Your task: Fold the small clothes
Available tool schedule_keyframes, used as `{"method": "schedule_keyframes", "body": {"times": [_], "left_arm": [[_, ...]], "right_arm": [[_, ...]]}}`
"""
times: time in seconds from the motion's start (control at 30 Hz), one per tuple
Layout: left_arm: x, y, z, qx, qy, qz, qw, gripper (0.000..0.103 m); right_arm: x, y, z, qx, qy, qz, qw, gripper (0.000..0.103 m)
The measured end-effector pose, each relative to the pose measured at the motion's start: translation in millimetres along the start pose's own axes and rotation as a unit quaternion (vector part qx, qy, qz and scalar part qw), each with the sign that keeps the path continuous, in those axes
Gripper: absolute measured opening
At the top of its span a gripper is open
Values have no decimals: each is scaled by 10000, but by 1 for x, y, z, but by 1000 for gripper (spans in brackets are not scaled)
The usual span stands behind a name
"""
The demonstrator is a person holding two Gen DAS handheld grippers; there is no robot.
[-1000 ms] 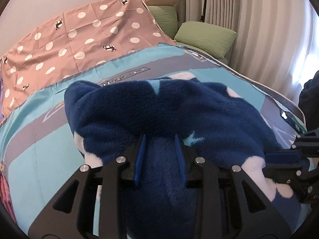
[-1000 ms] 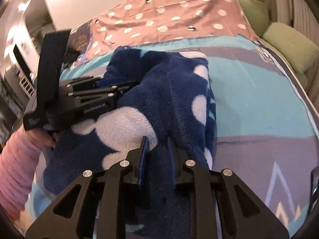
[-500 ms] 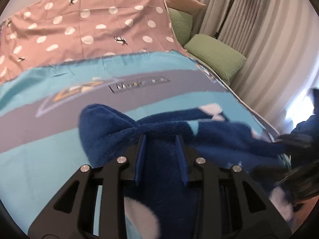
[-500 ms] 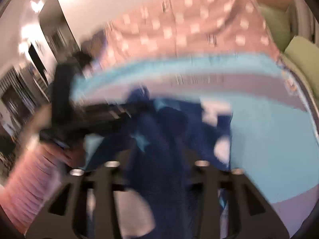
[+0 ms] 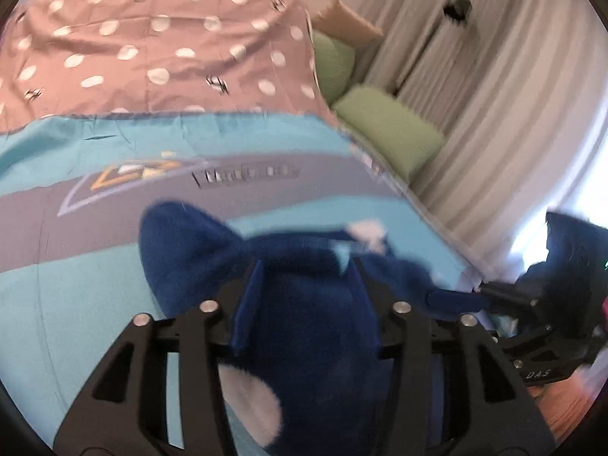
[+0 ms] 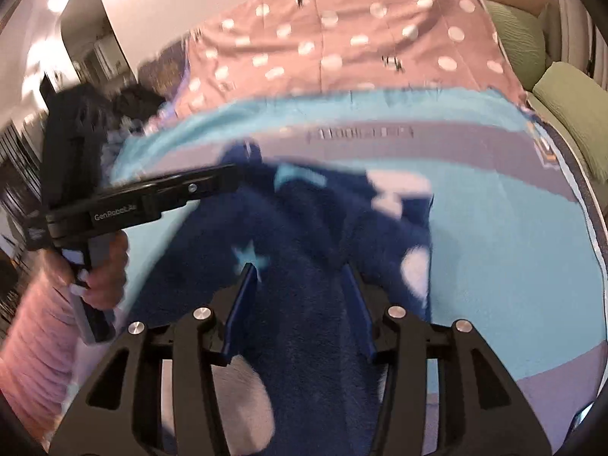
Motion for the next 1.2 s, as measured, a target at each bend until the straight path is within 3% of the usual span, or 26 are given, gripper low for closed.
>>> {"method": "schedule_keyframes", "body": {"times": [0.1, 0.17, 0.27, 0.33, 0.4, 0.57, 0.63, 0.73, 0.8, 0.9, 0.97, 1.03, 1.13, 1.2], "left_arm": [[16, 15, -1, -73, 383, -8, 9992, 50], [38, 7, 22, 295, 689, -233, 9969, 51], [57, -24, 63, 688, 893, -227, 9934, 54], [52, -30, 69, 410, 1094, 79, 9931, 54], [53, -30, 69, 376, 1131, -10, 9929, 54], [54, -26, 63, 471, 1189, 73, 9918, 55], [48, -18, 50, 404, 1344, -4, 9901, 56], [20, -14, 12, 128, 1109, 114, 9937, 57], [-16, -22, -26, -106, 707, 532, 9960, 62], [-62, -52, -61, -142, 428, 1215, 9916, 69], [-79, -82, -58, 155, 560, 1629, 9849, 73], [-80, -110, -40, 276, 910, 1911, 9770, 78], [-68, -117, -33, 244, 802, 1318, 9877, 80], [-66, -115, -35, 293, 850, 1294, 9875, 80]], "right_arm": [[3, 29, -8, -213, -135, -70, 9997, 50], [1, 38, 4, -115, -174, -14, 9998, 50], [-20, 20, 70, 745, -572, 183, 9954, 51], [-29, 8, 95, 857, -602, 167, 9944, 52], [-33, 11, 88, 807, -505, 377, 9947, 52], [-25, 9, 84, 601, -737, 113, 9954, 52], [-23, 9, 78, 488, -743, 95, 9960, 52], [-22, 8, 39, 209, -906, 232, 9954, 54], [-13, -4, 0, -36, -546, 394, 9977, 54], [0, -35, -48, -176, 99, 472, 9987, 54], [3, -62, -57, -31, 229, 477, 9986, 54], [-4, -94, -38, 352, 8, 595, 9976, 54], [1, -102, -36, -45, -385, 180, 9991, 55], [3, -101, -52, -150, -418, 435, 9981, 57]]}}
Point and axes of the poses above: each gripper's, at about its wrist camera, not at the fingertips, and z roughly the way its jaws point, x to its left, y to its top, the point moved 8 cm from there along z, roughly the way its jaws point, and after that the axes turned 4 degrees about z, right-handed, at the moved point
